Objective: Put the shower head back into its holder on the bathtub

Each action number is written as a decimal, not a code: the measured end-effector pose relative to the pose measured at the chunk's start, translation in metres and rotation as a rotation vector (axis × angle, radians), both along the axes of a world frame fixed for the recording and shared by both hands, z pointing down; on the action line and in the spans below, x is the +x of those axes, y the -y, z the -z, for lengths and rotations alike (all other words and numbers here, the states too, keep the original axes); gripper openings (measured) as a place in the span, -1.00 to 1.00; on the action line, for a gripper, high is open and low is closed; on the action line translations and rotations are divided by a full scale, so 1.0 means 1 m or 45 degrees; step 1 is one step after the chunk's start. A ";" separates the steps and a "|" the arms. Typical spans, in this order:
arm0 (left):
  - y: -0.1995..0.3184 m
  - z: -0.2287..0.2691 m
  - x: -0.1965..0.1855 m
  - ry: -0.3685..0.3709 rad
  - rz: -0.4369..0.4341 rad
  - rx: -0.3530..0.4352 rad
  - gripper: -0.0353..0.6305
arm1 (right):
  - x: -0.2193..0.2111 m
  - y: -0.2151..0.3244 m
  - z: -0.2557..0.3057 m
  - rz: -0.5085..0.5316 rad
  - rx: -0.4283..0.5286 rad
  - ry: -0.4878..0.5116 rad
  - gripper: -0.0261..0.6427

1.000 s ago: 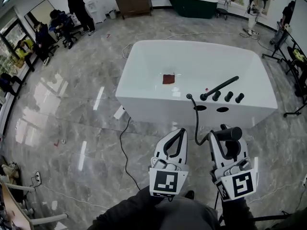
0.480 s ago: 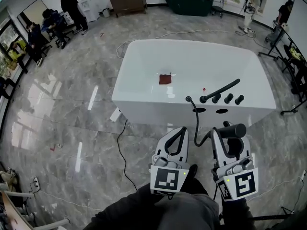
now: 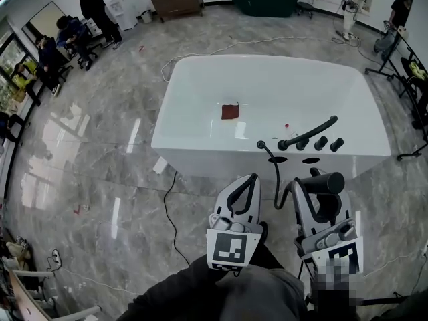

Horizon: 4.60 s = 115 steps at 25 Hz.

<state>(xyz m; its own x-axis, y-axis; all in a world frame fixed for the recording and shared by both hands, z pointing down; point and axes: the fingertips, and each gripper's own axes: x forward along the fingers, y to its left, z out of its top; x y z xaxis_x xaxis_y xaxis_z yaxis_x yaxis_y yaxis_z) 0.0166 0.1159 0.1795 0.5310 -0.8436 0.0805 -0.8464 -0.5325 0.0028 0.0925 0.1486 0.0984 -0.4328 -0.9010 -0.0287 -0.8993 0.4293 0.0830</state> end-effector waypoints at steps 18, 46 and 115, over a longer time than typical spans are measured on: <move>0.079 -0.019 0.055 0.103 0.020 -0.052 -0.88 | 0.061 0.078 -0.023 0.045 -0.079 0.068 -0.51; 0.201 0.001 0.015 -0.025 0.048 0.018 -0.88 | -0.008 0.189 0.085 0.203 0.116 0.070 -0.51; 0.275 -0.051 -0.006 -0.067 -0.183 -0.159 -0.88 | -0.025 0.287 -0.023 -0.010 -0.219 0.023 -0.51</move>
<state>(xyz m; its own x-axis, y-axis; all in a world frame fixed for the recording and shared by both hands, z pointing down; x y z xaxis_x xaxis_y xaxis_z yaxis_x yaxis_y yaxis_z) 0.0105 -0.1590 0.2301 0.6514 -0.7440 0.1487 -0.7587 -0.6405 0.1189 0.0677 -0.1382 0.1219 -0.4266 -0.8966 0.1185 -0.9033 0.4289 -0.0069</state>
